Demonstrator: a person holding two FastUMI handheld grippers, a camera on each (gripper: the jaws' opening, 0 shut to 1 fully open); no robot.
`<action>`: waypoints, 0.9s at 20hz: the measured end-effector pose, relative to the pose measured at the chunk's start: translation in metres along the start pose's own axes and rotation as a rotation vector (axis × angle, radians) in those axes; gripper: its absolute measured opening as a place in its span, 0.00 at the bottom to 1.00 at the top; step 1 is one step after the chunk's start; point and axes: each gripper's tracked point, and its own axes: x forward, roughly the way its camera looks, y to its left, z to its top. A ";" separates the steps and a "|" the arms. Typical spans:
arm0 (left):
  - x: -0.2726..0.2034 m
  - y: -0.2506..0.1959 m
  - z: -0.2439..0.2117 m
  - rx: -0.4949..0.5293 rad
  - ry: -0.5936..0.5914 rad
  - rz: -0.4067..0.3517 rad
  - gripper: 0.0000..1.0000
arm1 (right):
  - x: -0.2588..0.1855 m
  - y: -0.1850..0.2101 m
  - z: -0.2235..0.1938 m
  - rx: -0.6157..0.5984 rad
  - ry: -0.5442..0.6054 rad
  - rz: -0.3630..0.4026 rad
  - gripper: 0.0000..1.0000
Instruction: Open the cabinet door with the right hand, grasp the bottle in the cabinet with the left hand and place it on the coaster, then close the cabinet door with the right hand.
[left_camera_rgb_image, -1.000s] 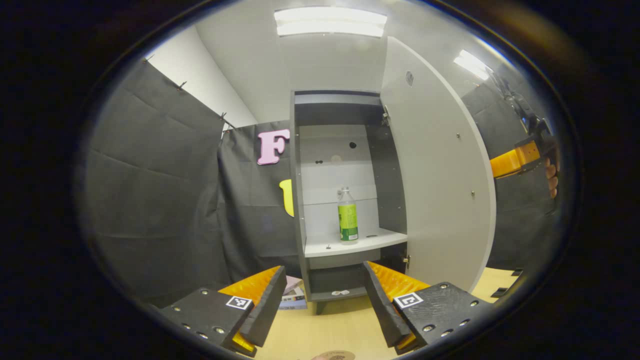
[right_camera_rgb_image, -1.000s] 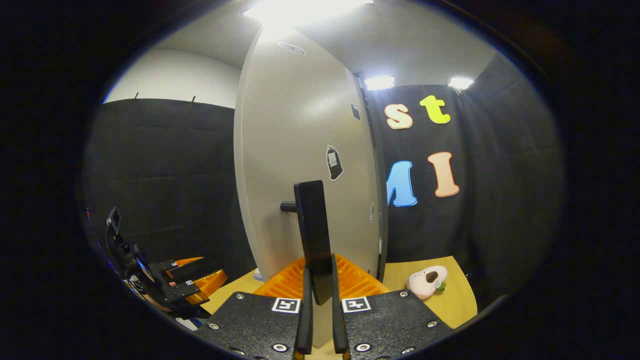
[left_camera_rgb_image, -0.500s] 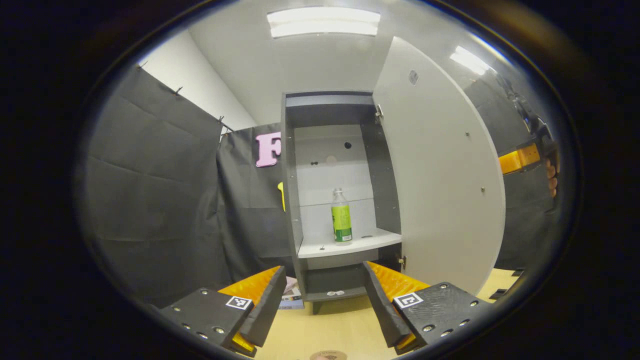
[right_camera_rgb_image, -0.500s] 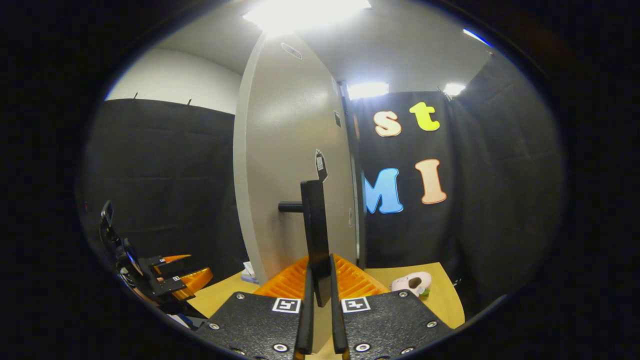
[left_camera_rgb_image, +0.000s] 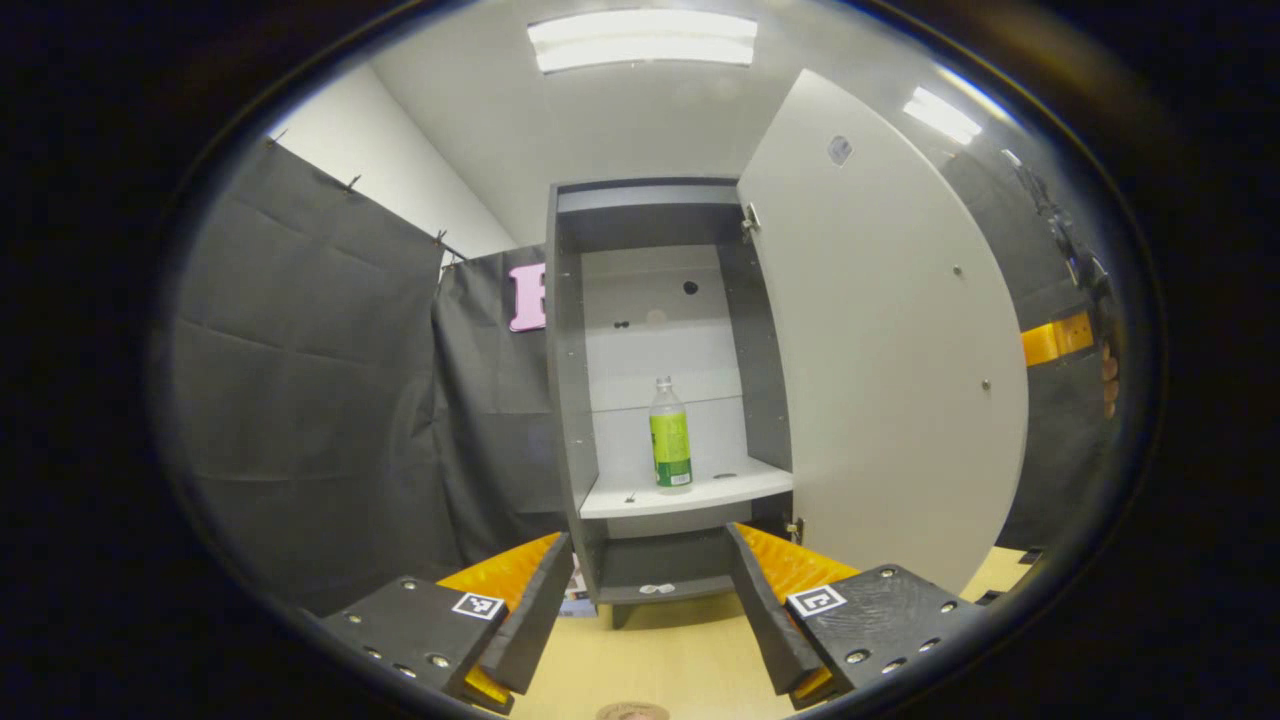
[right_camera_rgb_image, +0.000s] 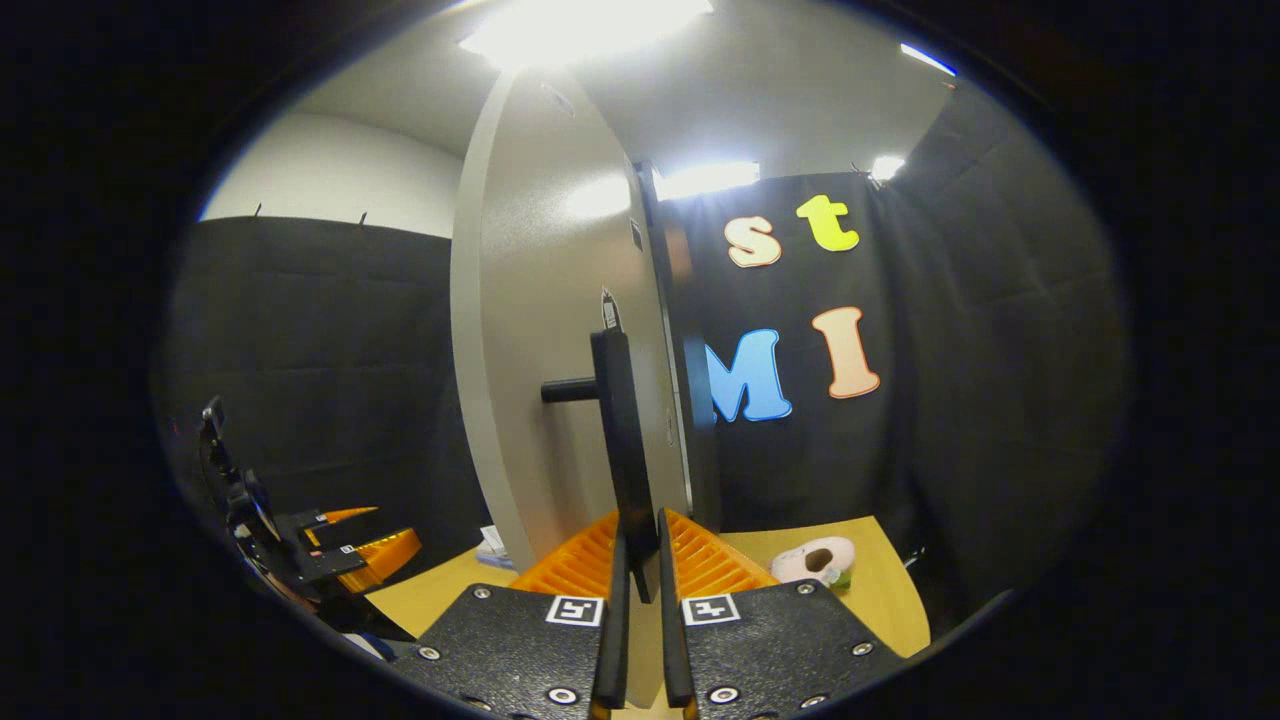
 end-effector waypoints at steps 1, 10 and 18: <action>0.007 -0.002 0.002 -0.012 0.002 -0.007 0.92 | -0.004 -0.006 -0.001 0.021 -0.001 -0.007 0.15; 0.107 0.000 0.023 -0.102 -0.005 -0.066 0.92 | -0.072 -0.101 -0.021 -0.053 -0.019 -0.391 0.96; 0.207 -0.005 0.047 -0.078 -0.031 -0.136 0.87 | -0.106 -0.142 -0.044 -0.058 0.030 -0.613 0.96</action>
